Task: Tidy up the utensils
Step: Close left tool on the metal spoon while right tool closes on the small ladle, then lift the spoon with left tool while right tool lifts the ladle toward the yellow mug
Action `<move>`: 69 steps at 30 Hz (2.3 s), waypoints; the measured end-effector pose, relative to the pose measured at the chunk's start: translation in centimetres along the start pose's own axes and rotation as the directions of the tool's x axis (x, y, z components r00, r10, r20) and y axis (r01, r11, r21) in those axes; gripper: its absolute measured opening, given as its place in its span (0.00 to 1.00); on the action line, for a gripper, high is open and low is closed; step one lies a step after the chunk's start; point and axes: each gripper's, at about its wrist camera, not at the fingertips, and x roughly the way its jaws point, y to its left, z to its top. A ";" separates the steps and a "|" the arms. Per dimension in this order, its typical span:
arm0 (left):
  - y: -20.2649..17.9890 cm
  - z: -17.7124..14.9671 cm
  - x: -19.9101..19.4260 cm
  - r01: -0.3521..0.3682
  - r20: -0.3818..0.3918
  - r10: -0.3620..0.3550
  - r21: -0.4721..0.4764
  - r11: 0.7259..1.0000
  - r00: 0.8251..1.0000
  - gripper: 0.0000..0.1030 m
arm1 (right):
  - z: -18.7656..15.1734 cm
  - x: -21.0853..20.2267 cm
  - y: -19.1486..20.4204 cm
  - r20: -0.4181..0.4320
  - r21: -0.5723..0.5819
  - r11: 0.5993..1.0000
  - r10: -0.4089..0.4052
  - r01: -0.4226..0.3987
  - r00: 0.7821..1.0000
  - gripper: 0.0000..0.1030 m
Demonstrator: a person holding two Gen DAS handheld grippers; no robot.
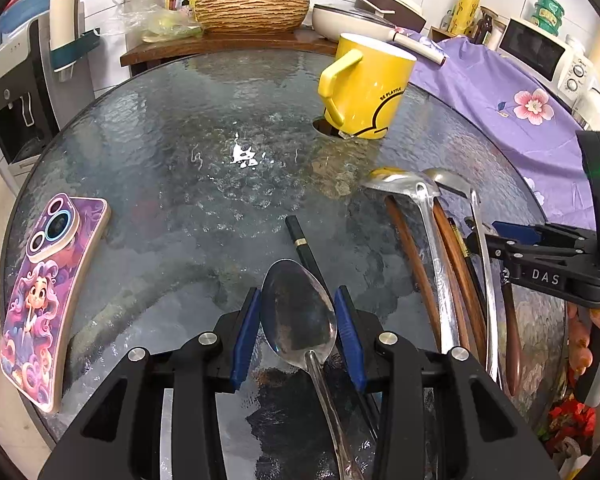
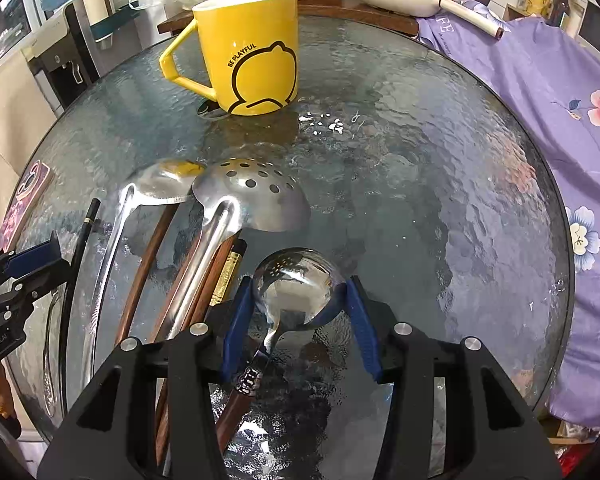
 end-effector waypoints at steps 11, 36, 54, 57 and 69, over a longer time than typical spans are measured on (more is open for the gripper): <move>0.3 0.7 -1.3 0.019 0.048 -0.019 -0.013 1.000 0.999 0.36 | -0.8 -1.7 -0.3 0.089 0.009 1.000 0.027 -0.028 0.996 0.46; -2.8 3.2 -5.2 -0.024 0.208 0.011 0.060 0.998 0.978 0.35 | -1.1 -8.0 0.1 0.290 -0.029 0.999 -0.024 0.034 0.957 0.46; -4.0 6.6 -8.2 -0.039 0.340 0.004 0.094 0.995 0.940 0.34 | 1.0 -12.5 -0.2 0.446 -0.026 0.994 -0.087 0.110 0.891 0.46; -4.3 7.2 -8.3 -0.046 0.356 0.006 0.106 0.993 0.934 0.34 | 1.3 -12.9 -0.1 0.457 -0.031 0.993 -0.087 0.114 0.885 0.46; -5.5 10.7 -9.7 -0.029 0.411 -0.025 0.126 0.992 0.912 0.34 | 5.3 -15.4 -0.4 0.490 -0.048 0.992 -0.077 0.116 0.868 0.46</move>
